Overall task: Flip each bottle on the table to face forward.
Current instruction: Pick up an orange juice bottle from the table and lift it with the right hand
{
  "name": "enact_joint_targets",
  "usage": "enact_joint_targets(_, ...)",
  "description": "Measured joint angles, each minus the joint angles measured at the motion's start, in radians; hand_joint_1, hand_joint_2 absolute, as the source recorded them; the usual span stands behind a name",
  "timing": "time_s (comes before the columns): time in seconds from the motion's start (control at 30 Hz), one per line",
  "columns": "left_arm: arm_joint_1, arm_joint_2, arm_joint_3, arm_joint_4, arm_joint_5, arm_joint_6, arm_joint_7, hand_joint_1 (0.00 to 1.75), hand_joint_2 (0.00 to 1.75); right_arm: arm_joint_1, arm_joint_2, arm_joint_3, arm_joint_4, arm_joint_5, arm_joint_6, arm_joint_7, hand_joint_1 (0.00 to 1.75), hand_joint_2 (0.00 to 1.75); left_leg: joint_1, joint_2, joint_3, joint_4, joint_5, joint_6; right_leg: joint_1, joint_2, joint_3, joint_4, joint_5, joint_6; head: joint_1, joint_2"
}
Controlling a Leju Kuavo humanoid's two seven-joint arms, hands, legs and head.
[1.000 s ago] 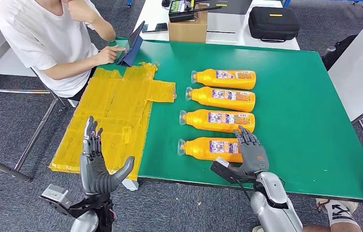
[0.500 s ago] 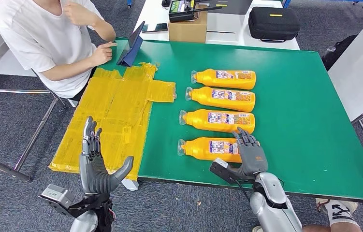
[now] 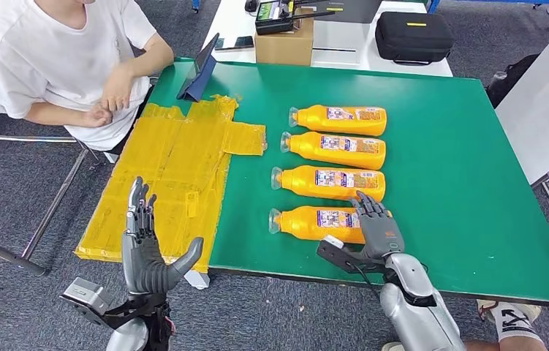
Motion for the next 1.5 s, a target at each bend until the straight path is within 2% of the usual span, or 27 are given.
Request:
enact_joint_targets(0.07,-0.001,-0.001,0.002,0.004,0.0,-0.002,0.0,0.0,1.75,-0.016,-0.005,0.01,0.016,-0.006,0.019,-0.005,1.74,1.75,0.0,0.0,0.001,0.0,0.0,0.0,0.0,0.0,0.001,0.0,0.0,0.0,0.0,0.0)
enact_joint_targets(0.2,-0.006,-0.004,0.005,0.015,0.004,-0.003,0.0,0.0,1.75,-0.102,-0.035,0.051,0.095,-0.065,0.158,-0.04,1.74,1.75,0.0,0.004,0.007,0.0,-0.001,0.0,0.0,0.003,0.004,-0.001,0.001,0.0,0.0,0.0)
enact_joint_targets(0.27,-0.008,-0.006,0.007,0.021,0.004,-0.002,0.0,0.0,1.75,-0.145,-0.053,0.07,0.144,-0.092,0.185,-0.054,1.73,1.75,0.0,0.004,0.011,0.0,-0.002,0.0,0.0,0.004,0.008,-0.001,0.0,0.0,0.0,0.0)
enact_joint_targets(0.5,-0.009,-0.007,0.01,0.029,0.004,0.01,0.0,0.0,1.75,-0.203,-0.073,0.099,0.241,-0.154,0.182,-0.09,1.75,1.75,0.0,0.001,0.015,0.0,-0.001,0.001,0.0,0.003,0.013,-0.001,0.0,0.0,0.0,0.0)
enact_joint_targets(0.87,-0.006,-0.007,0.013,0.029,0.004,0.014,0.0,0.0,1.75,-0.187,-0.086,0.102,0.257,-0.26,0.167,-0.164,1.75,1.75,0.0,0.002,0.018,0.0,-0.001,0.001,0.0,0.003,0.016,-0.001,0.0,0.0,0.0,0.0)
enact_joint_targets(1.0,0.008,-0.007,0.012,0.028,0.004,0.002,0.0,0.0,1.75,-0.114,-0.084,0.091,0.195,-0.358,0.114,-0.229,1.75,1.75,0.001,0.001,0.02,0.0,-0.003,0.0,0.001,0.003,0.018,-0.001,-0.001,0.0,0.0,0.0)
enact_joint_targets(1.1,0.018,-0.007,0.008,0.035,-0.001,-0.031,0.0,0.0,1.75,-0.005,-0.064,0.07,0.068,-0.457,0.076,-0.297,1.75,1.75,0.001,0.002,0.019,0.0,-0.004,-0.001,0.001,0.003,0.018,-0.001,-0.001,-0.001,0.0,0.0)
enact_joint_targets(1.3,0.024,-0.003,-0.037,0.111,-0.015,-0.124,0.039,0.0,1.75,0.207,0.034,0.015,-0.231,-0.583,-0.047,-0.372,1.75,1.75,0.002,0.001,0.01,0.0,-0.003,-0.001,0.002,0.003,0.009,0.0,-0.001,-0.001,0.0,0.0)
enact_joint_targets(1.4,0.027,0.005,-0.074,0.149,-0.017,-0.158,0.062,0.0,1.75,0.256,0.083,-0.014,-0.349,-0.634,-0.102,-0.406,1.75,1.75,0.002,0.002,0.009,0.0,-0.003,-0.001,0.001,0.003,0.008,0.0,-0.001,-0.001,0.0,0.0)
enact_joint_targets(1.5,0.028,0.015,-0.103,0.173,-0.018,-0.169,0.069,0.0,1.75,0.286,0.113,-0.035,-0.432,-0.66,-0.113,-0.423,1.75,1.75,0.001,0.002,0.008,0.0,-0.003,-0.001,0.001,0.003,0.007,0.0,-0.001,-0.001,0.0,0.0)
